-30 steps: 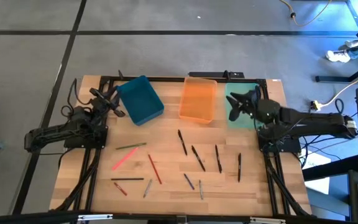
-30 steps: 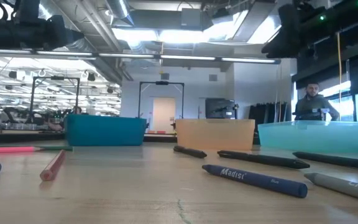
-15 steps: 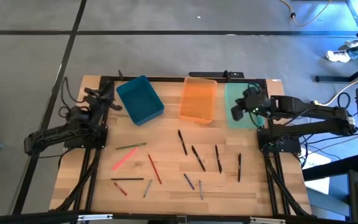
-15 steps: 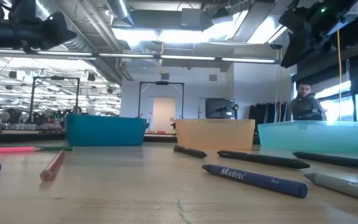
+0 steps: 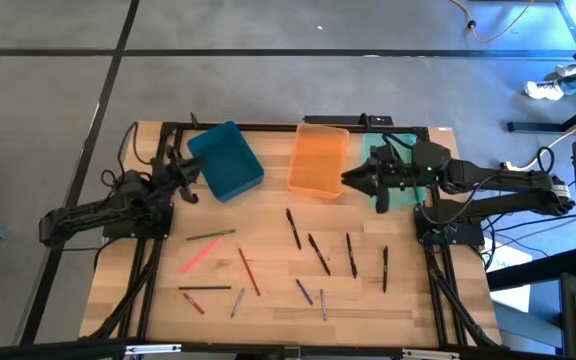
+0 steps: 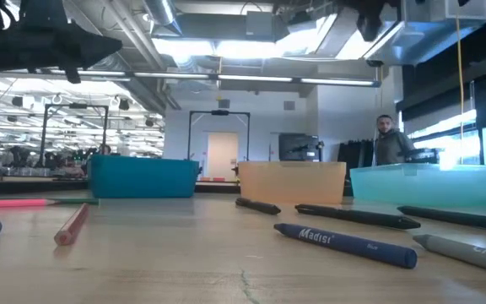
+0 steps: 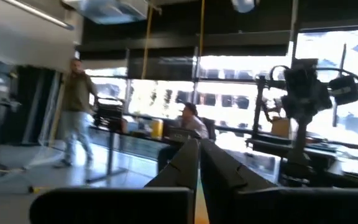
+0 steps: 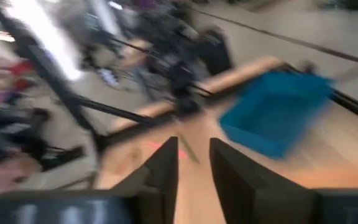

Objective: Sort crayons/erasers/pens/pencils in bins
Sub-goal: Put the right black pen into the blue bin

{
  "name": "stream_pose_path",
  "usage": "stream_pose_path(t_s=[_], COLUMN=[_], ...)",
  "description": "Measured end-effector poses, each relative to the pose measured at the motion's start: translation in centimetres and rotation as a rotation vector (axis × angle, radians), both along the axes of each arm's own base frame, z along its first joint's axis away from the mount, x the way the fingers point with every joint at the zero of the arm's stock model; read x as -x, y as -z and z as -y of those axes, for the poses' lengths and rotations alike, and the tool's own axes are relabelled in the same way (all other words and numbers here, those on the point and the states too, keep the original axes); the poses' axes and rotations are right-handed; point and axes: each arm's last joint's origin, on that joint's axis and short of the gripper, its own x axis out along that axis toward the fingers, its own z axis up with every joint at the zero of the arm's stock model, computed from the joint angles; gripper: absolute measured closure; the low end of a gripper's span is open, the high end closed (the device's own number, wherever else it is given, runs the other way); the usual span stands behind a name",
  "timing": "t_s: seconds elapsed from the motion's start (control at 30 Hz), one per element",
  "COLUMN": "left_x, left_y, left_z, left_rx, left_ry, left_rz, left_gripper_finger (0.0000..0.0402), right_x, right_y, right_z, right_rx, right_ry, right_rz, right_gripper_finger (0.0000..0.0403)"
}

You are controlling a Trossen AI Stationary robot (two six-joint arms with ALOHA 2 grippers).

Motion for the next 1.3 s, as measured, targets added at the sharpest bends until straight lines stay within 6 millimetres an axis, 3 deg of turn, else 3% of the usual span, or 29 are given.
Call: stream_pose_path(t_s=[0.2,0.43,0.87,1.03,1.13,1.3], left_x=[-0.3,-0.6,-1.5,-1.8,-1.9,-2.1], left_y=[0.4,0.5,0.5,0.7,0.9,1.1], left_z=[0.5,1.0,1.3,1.3,1.3,1.3], left_rx=[0.072,0.075,0.074,0.077,0.08,0.08], left_ry=[0.085,0.144,0.189,0.188,0.198,0.218], left_rz=[-0.013,-0.02,-0.051,-0.072,-0.09,-0.117], left_gripper_finger=[0.0349,0.0316,0.0333,0.0354,0.0369,0.0381], right_x=[-0.7,-1.0,-2.1,-2.4,-2.3,-1.7], right_y=[-1.0,-1.8,-1.3,-1.0,0.1,4.1], right_z=[-1.4,-2.6,-2.6,-2.6,-2.8,-3.7], right_rx=[0.029,0.053,0.062,0.081,0.093,0.067], right_ry=[-0.093,-0.156,-0.071,-0.057,-0.002,0.2], right_rz=[0.129,0.226,0.22,0.208,0.153,-0.068], right_gripper_finger=[0.024,0.0226,0.0227,0.0253,0.0279,0.0311])
